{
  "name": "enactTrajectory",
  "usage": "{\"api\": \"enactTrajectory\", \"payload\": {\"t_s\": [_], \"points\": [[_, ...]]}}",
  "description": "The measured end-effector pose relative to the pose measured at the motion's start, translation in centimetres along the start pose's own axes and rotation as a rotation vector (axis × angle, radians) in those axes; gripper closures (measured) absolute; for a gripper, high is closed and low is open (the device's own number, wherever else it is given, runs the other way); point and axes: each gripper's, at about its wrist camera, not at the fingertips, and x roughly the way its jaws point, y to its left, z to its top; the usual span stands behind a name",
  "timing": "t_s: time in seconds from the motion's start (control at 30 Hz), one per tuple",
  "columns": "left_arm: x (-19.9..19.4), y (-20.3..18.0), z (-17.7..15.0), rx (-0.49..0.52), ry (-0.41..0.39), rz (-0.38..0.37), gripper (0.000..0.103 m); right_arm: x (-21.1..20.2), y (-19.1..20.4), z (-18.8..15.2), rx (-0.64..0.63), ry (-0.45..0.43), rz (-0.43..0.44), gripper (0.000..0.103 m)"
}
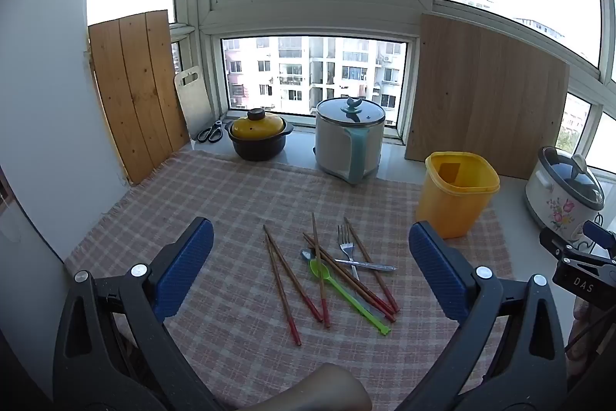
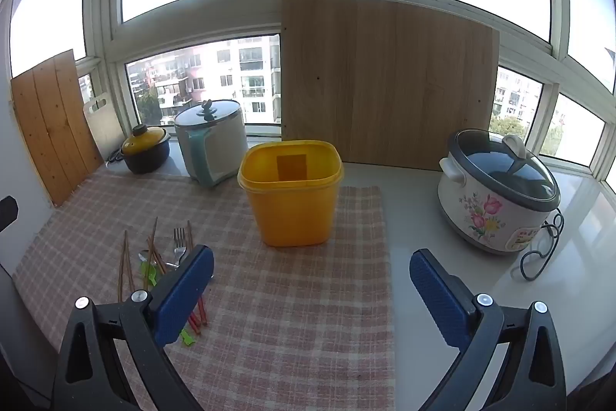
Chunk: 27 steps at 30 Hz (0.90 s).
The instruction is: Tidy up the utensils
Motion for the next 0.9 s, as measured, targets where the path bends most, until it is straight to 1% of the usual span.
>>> {"api": "enactTrajectory", "payload": {"t_s": [0.07, 0.77, 0.9], "points": [[-0.02, 0.01, -0.03, -0.003, -0.009, -0.001, 0.000, 0.00, -0.01, 0.00, -0.001, 0.000, 0.000, 0.000], [0.00, -0.03, -0.04, -0.005, -0.003, -0.005, 0.000, 0.52, 0.11, -0.16, -0.002, 0.007, 0.000, 0.000], [0.66, -0.53, -0.12, -0.004, 0.001, -0.003, 0.000, 0.82, 0.18, -0.18, -0.001, 0.010, -0.001, 0.000]]}}
